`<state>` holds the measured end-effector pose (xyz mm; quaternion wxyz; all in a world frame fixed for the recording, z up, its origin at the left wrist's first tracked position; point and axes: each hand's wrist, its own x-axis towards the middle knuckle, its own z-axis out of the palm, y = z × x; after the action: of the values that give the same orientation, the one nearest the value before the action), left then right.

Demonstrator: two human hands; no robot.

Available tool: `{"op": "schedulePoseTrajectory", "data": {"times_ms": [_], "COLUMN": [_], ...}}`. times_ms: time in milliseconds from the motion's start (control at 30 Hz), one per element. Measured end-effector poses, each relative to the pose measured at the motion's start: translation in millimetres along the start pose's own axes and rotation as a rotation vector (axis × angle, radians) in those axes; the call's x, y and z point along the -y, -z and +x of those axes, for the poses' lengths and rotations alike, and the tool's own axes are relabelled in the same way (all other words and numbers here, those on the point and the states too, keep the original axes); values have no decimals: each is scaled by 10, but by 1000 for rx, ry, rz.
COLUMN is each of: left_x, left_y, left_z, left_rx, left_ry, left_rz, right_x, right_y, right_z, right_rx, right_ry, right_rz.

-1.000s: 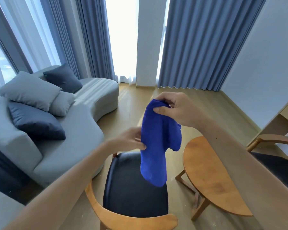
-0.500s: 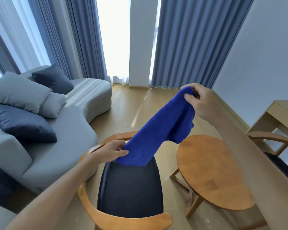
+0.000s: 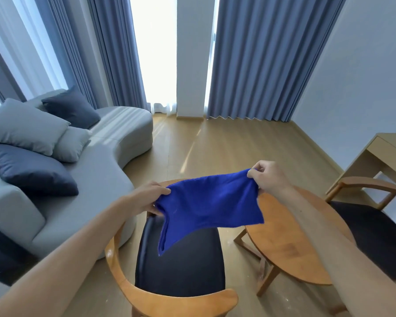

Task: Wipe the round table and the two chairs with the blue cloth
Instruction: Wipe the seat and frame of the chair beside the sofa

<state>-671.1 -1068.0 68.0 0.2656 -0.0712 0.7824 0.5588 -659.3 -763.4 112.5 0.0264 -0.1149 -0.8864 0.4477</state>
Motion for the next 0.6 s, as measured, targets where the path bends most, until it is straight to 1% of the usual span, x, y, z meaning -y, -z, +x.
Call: {"op": "schedulePoseTrajectory", "data": {"times_ms": [67,167,267,333,433,500,600], "left_x": [-15,-46,-104,-138,-171,-173,-150], "left_y": [-145,-357,-485,-517,-490,-450,-400], "left_z": [21,30,1,-18,-38,-32,-35], "left_rx": [46,158,247,287,323,351,454], "left_ry": [22,52,74,78,89,81,35], "left_rz": [-136,-341,-440,-477,-552,-618,-632], "right_x": [19,21,37,59,68,43,13], "right_y": [-174,-424,-566,-586,-538,-493,-476], "right_z": [-102,-271,-433,-487,-504,-503,-522], "right_rx": [98,284,445,470,460,492,495], "right_ry": [1,26,99,142,162,180,255], "right_rz": [50,166,230,247,264,281,171]}}
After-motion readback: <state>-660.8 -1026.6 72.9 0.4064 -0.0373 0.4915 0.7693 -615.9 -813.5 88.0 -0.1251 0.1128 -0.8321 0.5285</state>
